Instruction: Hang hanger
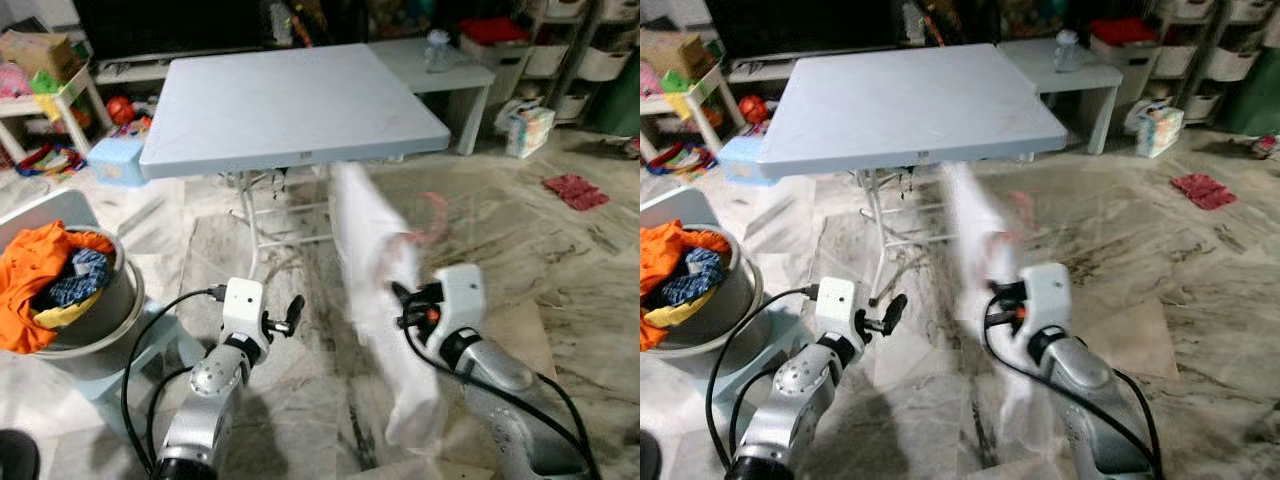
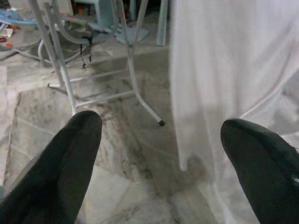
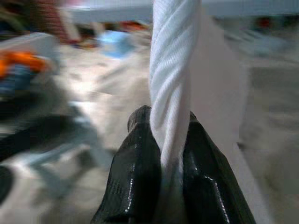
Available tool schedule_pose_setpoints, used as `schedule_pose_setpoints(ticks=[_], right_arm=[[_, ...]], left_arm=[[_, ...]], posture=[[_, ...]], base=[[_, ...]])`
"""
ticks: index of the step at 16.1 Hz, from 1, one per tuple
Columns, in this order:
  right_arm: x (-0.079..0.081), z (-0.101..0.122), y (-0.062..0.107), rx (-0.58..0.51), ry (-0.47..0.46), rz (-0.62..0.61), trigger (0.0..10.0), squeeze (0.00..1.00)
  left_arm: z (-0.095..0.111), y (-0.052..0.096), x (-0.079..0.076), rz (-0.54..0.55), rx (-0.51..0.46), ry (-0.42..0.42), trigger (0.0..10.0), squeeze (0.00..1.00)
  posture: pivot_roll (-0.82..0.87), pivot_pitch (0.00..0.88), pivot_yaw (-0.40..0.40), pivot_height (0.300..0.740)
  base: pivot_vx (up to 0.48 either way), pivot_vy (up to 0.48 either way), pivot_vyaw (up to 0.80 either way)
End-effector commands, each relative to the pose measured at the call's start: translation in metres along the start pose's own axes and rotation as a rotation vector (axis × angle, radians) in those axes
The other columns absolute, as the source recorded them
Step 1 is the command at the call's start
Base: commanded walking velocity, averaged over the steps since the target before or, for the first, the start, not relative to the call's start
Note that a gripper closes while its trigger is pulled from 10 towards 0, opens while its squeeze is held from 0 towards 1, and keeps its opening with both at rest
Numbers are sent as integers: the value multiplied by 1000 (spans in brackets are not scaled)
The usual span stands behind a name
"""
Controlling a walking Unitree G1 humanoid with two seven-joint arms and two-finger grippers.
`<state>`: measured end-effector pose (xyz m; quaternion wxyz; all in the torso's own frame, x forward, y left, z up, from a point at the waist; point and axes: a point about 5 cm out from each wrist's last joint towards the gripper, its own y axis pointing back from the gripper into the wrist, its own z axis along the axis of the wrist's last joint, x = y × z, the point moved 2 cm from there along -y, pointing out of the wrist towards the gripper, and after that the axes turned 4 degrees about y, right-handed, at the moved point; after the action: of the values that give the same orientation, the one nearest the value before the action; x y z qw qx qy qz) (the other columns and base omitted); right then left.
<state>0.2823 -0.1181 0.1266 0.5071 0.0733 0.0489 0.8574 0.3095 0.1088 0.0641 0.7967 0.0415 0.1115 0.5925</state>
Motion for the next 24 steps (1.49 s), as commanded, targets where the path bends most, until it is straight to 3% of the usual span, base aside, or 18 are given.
schedule_pose_setpoints(ticks=[1,2,9,13,14,15,16,18,21,24], right_arm=[[17,20,3,-67,0,117,10000,0],[24,28,9,-62,10,188,10000,0],[24,43,11,-65,2,258,10000,0],[31,50,17,-63,-4,354,10000,0],[32,49,19,-58,-1,372,10000,0],[34,49,23,-53,0,400,10000,0],[35,49,24,-51,3,413,10000,0],[35,50,30,-36,28,445,10000,0],[20,45,31,6,80,390,10000,0],[20,41,31,32,107,395,10000,0]], left_arm=[[2,-1,3,9,-10,-12,10000,0],[4,-5,-1,-21,-17,-5,10000,0],[5,-12,-34,-224,-15,-89,10000,0],[15,-18,-34,-226,-61,-91,10000,0],[15,-19,-33,-227,-56,-88,7608,0],[16,-20,-30,-212,-64,-86,2667,0],[16,-20,-29,-209,-64,-87,0,0],[16,-22,-23,-186,-68,-98,0,0],[16,-21,-18,-167,-76,-99,0,0],[16,-20,-9,-120,-86,-112,0,0]], posture=[[0,23,15,740],[-9,23,15,740],[-8,24,21,740],[-6,28,32,740],[-7,28,34,740],[-7,27,35,740],[-8,27,36,740],[-15,29,34,740],[-16,32,29,740],[-13,40,21,740]], base=[[0,0,0],[0,0,0],[0,0,0],[0,0,0],[0,0,0],[0,0,0],[0,0,0],[0,0,0],[0,0,0],[0,0,0]])
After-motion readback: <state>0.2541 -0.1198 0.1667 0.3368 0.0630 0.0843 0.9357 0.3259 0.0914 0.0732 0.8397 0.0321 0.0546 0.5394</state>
